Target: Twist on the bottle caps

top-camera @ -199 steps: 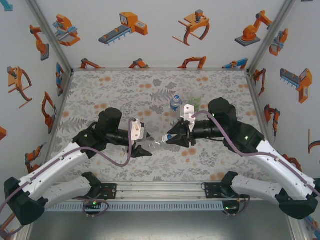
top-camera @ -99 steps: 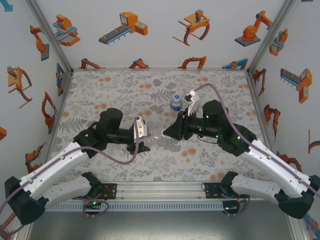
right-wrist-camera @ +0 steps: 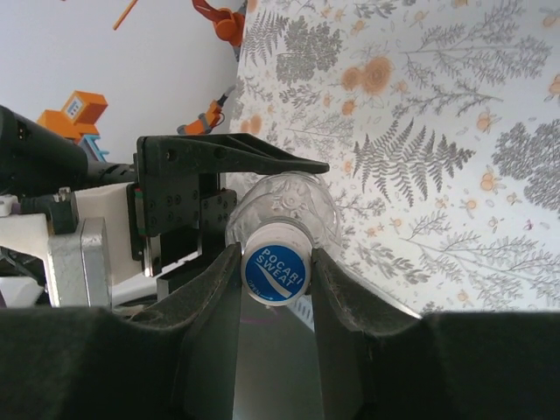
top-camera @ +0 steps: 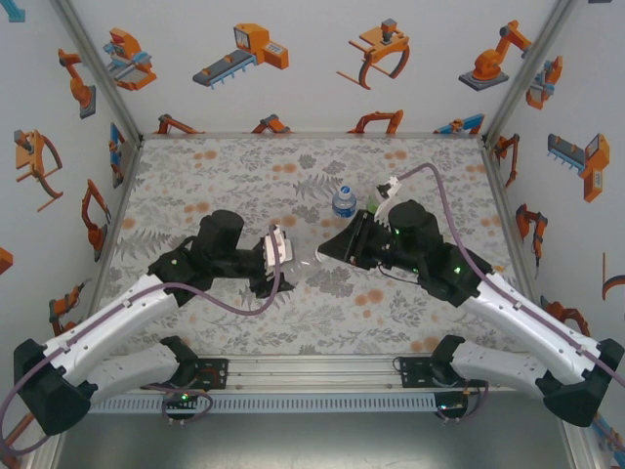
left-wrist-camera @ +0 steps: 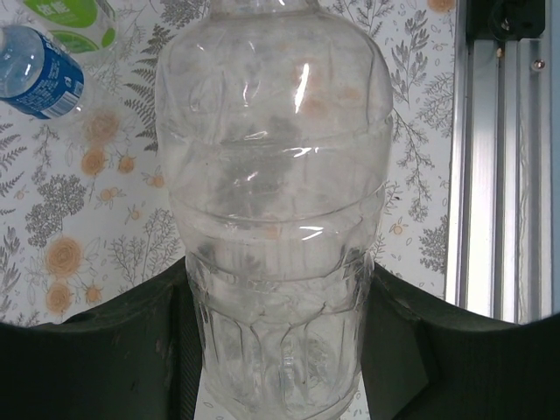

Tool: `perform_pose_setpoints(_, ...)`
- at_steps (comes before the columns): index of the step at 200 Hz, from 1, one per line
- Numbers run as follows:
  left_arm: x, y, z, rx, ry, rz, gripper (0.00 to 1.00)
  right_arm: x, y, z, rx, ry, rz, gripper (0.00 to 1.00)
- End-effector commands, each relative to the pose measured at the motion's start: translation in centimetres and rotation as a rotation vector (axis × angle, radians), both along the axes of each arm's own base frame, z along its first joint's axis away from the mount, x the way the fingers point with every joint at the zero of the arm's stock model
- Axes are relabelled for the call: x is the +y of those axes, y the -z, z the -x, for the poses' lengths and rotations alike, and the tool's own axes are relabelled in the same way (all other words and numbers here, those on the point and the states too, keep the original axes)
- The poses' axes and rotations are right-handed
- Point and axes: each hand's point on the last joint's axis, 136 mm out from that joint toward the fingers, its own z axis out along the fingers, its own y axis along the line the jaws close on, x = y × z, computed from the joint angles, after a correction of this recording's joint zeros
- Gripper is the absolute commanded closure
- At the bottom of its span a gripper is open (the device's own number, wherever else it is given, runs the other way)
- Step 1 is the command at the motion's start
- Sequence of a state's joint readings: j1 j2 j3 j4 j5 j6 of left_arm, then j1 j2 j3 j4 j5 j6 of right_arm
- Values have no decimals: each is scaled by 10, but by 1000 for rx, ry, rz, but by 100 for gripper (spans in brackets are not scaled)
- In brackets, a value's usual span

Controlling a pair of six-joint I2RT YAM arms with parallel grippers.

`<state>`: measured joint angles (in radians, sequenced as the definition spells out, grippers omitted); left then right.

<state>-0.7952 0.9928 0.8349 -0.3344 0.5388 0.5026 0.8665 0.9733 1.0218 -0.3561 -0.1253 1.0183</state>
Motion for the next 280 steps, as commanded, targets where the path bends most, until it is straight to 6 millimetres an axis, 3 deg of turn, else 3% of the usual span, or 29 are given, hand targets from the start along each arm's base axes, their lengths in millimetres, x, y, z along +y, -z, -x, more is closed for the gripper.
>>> perform_pose_setpoints(1,-15,-37,9,-68,101,128,100,6,-35,4,-231,-110,39,62)
perform_pose_setpoints(18,-16,-38,14,-63,127,132,100,4,-51,12,-409,-193,92,55)
perform_pose_setpoints(47,-16,-40,28,-51,202,156,100,8,-67,40,-743,-417,170,54)
perform_pose_setpoints(82,-14,-43,41,-19,263,165,100,9,-68,89,-1055,-759,217,49)
perform_pose_setpoints(107,-12,-47,51,8,304,176,100,6,-63,113,-1203,-931,228,44)
perform_pose_setpoints(153,-10,-50,60,21,332,180,100,7,-61,116,-1231,-1008,258,46)
perform_pose_setpoints(218,-10,-48,61,34,332,170,100,14,-69,119,-1258,-1015,190,65)
perform_pose_setpoints(254,-11,-46,58,41,324,158,100,16,-65,118,-1230,-1007,184,64)
perform_pose_setpoints(280,-12,-43,56,45,314,148,100,18,-64,112,-1179,-970,181,79)
